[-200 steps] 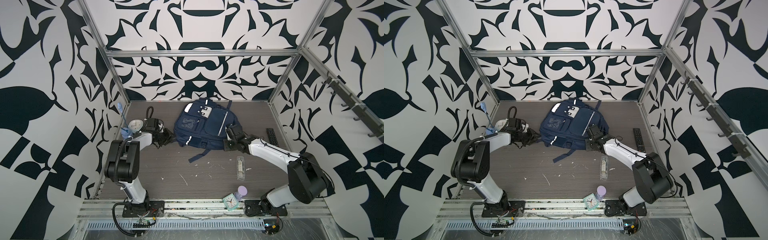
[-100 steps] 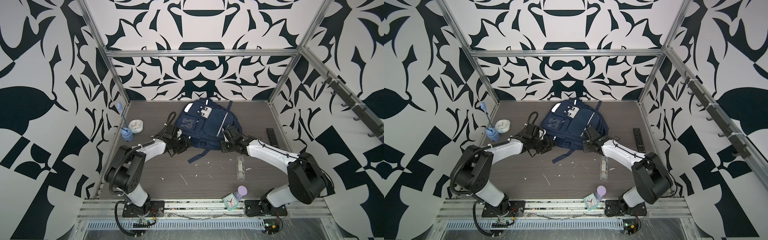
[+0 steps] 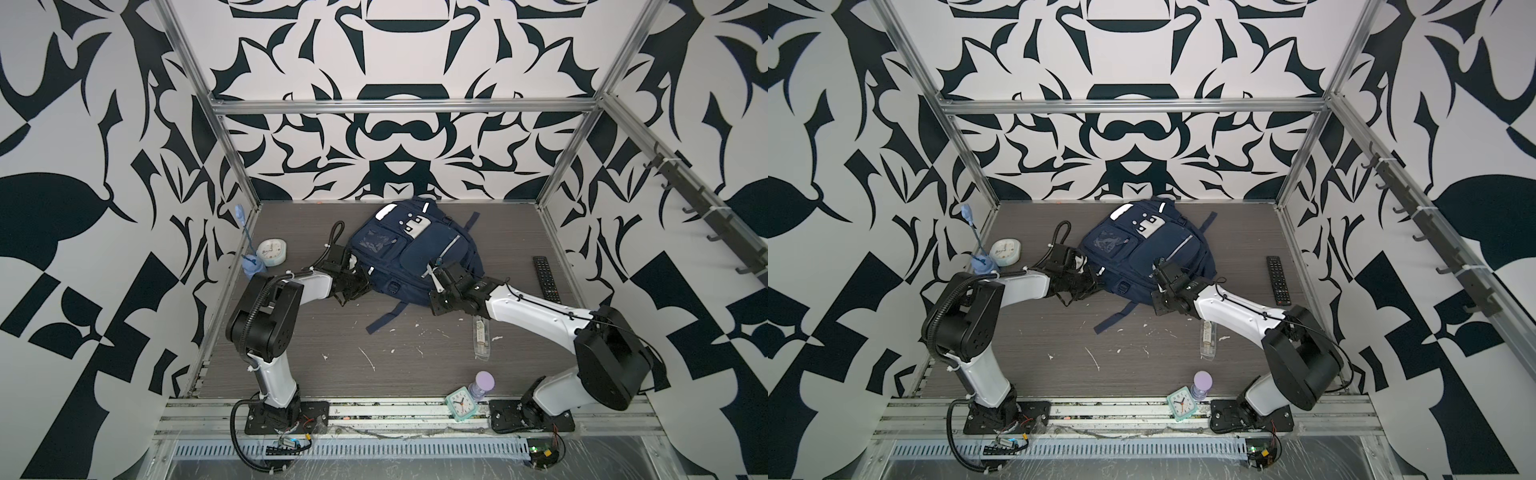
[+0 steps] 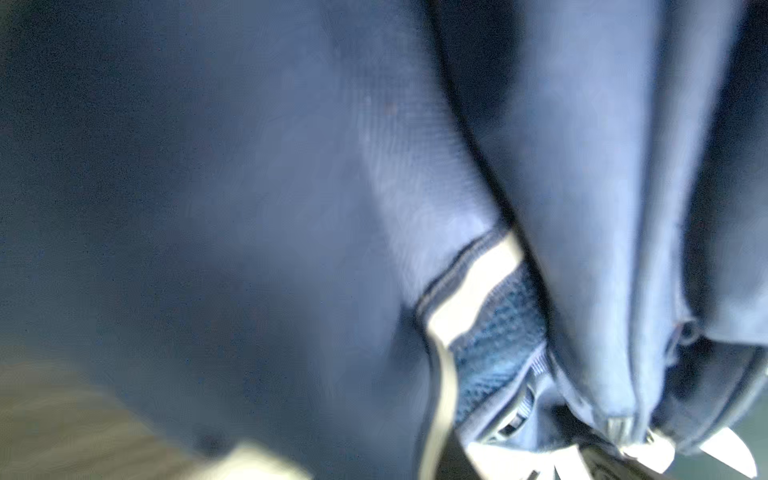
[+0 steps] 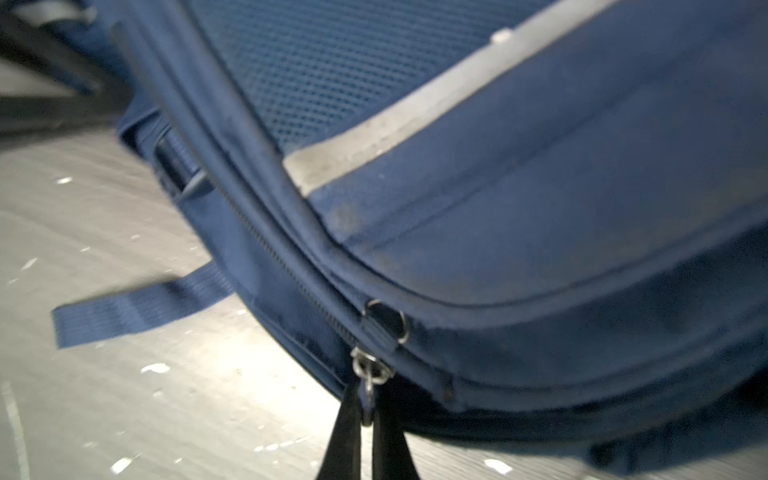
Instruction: Pack the student bag
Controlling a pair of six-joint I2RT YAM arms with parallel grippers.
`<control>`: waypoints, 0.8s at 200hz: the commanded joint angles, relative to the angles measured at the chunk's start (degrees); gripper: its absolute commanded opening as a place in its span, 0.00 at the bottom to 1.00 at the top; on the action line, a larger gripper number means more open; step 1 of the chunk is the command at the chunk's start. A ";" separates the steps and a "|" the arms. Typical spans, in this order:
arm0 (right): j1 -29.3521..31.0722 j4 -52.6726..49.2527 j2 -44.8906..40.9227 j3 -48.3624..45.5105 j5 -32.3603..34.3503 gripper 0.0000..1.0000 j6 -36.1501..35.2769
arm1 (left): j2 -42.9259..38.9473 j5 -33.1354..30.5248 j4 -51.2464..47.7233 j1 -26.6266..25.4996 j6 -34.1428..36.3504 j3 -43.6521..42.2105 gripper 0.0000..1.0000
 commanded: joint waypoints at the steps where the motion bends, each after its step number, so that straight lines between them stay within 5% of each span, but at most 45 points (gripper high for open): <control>1: 0.84 0.21 -1.26 2.61 -3.51 0.00 -0.68 | -1.17 -1.79 -2.39 4.52 1.54 2.71 0.09; 31: 1.21 -2.32 0.44 5.37 -3.59 0.00 -0.84 | -1.40 -1.71 -3.30 9.26 0.90 4.15 0.00; 88: 0.24 -8.63 0.59 7.10 -0.81 0.00 -3.19 | -0.12 -2.33 -3.52 12.12 -0.48 5.48 0.00; 160: -12.67 -10.91 1.19 5.77 4.35 0.00 -2.64 | -0.80 -2.94 -5.33 14.18 1.22 6.23 0.00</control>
